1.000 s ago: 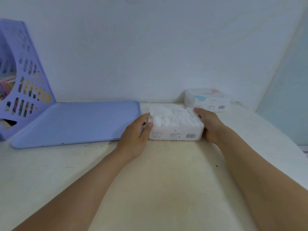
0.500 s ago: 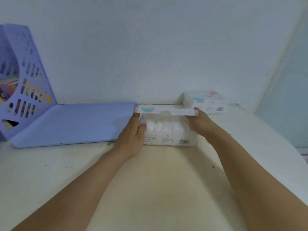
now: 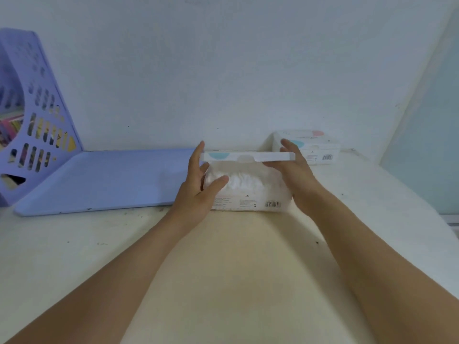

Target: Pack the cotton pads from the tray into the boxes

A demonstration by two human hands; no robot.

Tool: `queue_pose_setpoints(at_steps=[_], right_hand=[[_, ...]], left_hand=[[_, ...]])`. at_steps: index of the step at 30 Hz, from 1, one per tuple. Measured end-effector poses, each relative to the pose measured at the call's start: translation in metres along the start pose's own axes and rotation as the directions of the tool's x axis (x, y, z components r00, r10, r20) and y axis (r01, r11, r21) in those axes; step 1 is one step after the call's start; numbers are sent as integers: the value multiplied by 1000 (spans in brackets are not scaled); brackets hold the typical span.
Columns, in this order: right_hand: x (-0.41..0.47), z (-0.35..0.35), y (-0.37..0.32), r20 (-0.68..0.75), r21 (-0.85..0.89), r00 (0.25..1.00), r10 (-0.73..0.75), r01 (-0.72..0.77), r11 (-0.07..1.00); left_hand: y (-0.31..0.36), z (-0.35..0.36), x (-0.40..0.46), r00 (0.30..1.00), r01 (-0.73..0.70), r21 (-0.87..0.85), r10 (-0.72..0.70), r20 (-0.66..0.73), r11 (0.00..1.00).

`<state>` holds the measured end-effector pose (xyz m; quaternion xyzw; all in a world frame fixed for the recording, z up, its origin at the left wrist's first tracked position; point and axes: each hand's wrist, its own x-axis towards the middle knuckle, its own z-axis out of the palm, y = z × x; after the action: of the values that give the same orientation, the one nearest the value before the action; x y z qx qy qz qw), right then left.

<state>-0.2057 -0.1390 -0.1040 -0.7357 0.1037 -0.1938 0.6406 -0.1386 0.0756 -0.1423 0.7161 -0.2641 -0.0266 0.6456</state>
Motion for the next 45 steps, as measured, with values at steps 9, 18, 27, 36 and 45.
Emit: queue_pose_setpoints(at_steps=[9, 18, 27, 36, 45], right_hand=[[-10, -42, 3, 411, -229, 907, 95, 2, 973], [-14, -33, -7, 401, -623, 909, 116, 177, 762], [-2, 15, 21, 362, -849, 874, -324, 452, 274], [74, 27, 34, 281, -932, 896, -343, 341, 125], [113, 51, 37, 273, -909, 929, -249, 334, 251]], left_hand=[[1, -8, -3, 999, -8, 164, 0, 45, 986], [-9, -11, -3, 991, -103, 401, 127, -34, 910], [-14, -3, 2, 981, -120, 572, 186, -58, 812], [-20, -23, 7, 987, -41, 734, 143, -76, 678], [-20, -27, 9, 980, -103, 715, 192, -45, 692]])
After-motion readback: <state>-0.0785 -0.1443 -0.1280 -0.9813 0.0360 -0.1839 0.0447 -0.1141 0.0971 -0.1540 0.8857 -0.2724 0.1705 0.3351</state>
